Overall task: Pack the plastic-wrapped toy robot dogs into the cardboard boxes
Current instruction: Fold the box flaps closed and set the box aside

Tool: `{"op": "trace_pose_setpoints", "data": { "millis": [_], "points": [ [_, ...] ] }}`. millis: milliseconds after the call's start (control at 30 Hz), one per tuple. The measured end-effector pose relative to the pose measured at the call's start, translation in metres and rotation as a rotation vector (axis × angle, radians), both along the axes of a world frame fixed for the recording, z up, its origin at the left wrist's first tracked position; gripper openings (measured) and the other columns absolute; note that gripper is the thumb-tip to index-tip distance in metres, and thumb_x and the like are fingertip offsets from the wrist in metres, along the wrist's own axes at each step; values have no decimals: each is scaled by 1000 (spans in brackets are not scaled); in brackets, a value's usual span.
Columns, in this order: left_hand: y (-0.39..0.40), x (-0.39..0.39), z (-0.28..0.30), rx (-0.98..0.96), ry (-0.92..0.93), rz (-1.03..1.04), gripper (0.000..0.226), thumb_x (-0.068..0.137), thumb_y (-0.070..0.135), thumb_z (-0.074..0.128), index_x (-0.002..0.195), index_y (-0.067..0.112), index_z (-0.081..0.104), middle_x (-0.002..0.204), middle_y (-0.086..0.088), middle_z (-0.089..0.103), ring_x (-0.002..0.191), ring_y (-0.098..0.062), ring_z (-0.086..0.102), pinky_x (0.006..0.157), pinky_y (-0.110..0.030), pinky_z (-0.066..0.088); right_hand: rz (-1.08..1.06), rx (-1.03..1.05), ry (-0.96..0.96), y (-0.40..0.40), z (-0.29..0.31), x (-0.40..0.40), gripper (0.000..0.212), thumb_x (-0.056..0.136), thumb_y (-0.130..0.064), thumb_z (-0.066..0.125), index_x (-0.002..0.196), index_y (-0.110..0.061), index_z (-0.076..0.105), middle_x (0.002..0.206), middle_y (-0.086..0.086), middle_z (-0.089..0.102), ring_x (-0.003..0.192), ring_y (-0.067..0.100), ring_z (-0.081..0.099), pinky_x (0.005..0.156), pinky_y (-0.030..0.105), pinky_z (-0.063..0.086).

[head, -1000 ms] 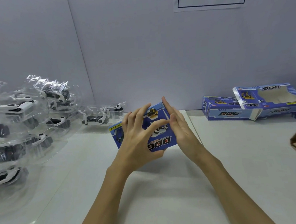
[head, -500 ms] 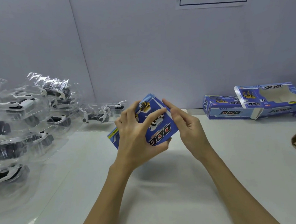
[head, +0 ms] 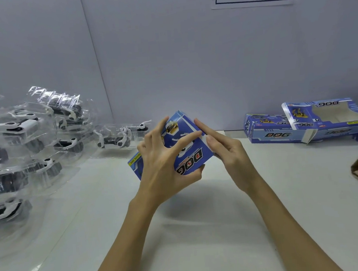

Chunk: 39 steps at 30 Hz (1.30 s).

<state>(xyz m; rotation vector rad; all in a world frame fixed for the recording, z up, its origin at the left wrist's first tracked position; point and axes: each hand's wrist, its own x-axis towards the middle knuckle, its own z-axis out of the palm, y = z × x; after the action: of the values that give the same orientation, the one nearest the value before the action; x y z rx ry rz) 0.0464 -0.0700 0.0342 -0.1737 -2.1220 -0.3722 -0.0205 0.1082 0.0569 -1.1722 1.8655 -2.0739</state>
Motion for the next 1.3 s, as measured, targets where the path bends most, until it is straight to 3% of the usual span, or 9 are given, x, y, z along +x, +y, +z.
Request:
{"op": "trace_pose_setpoints", "data": {
  "millis": [233, 367, 467, 567, 733, 967, 1033, 1200, 1300],
  "points": [
    [1, 4, 8, 54, -76, -30, 69, 69, 61, 74, 132, 48, 47, 156, -8, 29, 141, -31, 34, 107, -57, 35, -28, 15, -18, 4, 2, -2, 42, 98, -34, 59, 140, -40, 62, 136, -11, 65, 137, 19, 55, 85, 37, 64],
    [3, 4, 12, 99, -90, -33, 69, 66, 57, 76, 127, 50, 45, 154, -8, 29, 141, -31, 33, 107, -58, 34, -56, 1, 72, -6, -2, 2, 45, 100, -33, 53, 145, -35, 57, 139, -8, 62, 139, 15, 52, 79, 29, 63],
    [2, 5, 11, 110, -88, -18, 71, 66, 55, 80, 127, 50, 44, 156, -7, 28, 143, -31, 33, 109, -56, 32, -75, 42, 127, -13, -5, 3, 53, 101, -39, 47, 153, -33, 48, 149, -5, 54, 143, 18, 48, 82, 30, 64],
    [1, 5, 11, 97, -86, -4, 70, 68, 57, 79, 129, 48, 44, 157, -9, 29, 143, -31, 34, 109, -56, 31, -47, 56, 151, -13, -7, 5, 55, 101, -41, 45, 156, -37, 42, 161, -11, 41, 148, 12, 40, 89, 34, 63],
    [0, 7, 11, 99, -57, 5, 67, 71, 61, 67, 132, 46, 45, 155, -9, 31, 140, -30, 37, 104, -55, 36, -134, 106, 326, -20, -12, 11, 62, 100, -33, 56, 160, -32, 37, 168, -15, 27, 151, 14, 35, 93, 28, 60],
    [1, 6, 9, 154, 1, -4, 98, 67, 62, 73, 151, 28, 37, 152, -6, 37, 136, -24, 40, 101, -58, 42, -155, 59, 322, -24, -12, 11, 52, 104, -21, 55, 153, -34, 45, 168, -16, 29, 150, 16, 37, 92, 28, 61],
    [1, 6, 9, 139, -6, 6, 100, 68, 62, 72, 154, 21, 42, 153, -6, 36, 137, -24, 39, 103, -56, 41, -148, 56, 318, -24, -13, 10, 52, 104, -22, 54, 154, -32, 45, 168, -15, 29, 150, 16, 37, 93, 31, 61],
    [-2, 4, 8, 136, -2, -17, 96, 68, 59, 75, 153, 24, 46, 155, -6, 36, 139, -23, 38, 104, -55, 41, -157, 64, 268, -26, -17, 10, 55, 103, -33, 52, 157, -36, 41, 168, -17, 25, 150, 14, 35, 94, 38, 62],
    [-3, 1, 6, 141, 15, -21, 95, 69, 58, 76, 153, 24, 48, 155, -5, 37, 140, -22, 38, 106, -57, 42, -165, 60, 280, -27, -18, 8, 50, 107, -25, 51, 156, -37, 43, 169, -17, 23, 151, 17, 34, 96, 38, 61]
  ]
}}
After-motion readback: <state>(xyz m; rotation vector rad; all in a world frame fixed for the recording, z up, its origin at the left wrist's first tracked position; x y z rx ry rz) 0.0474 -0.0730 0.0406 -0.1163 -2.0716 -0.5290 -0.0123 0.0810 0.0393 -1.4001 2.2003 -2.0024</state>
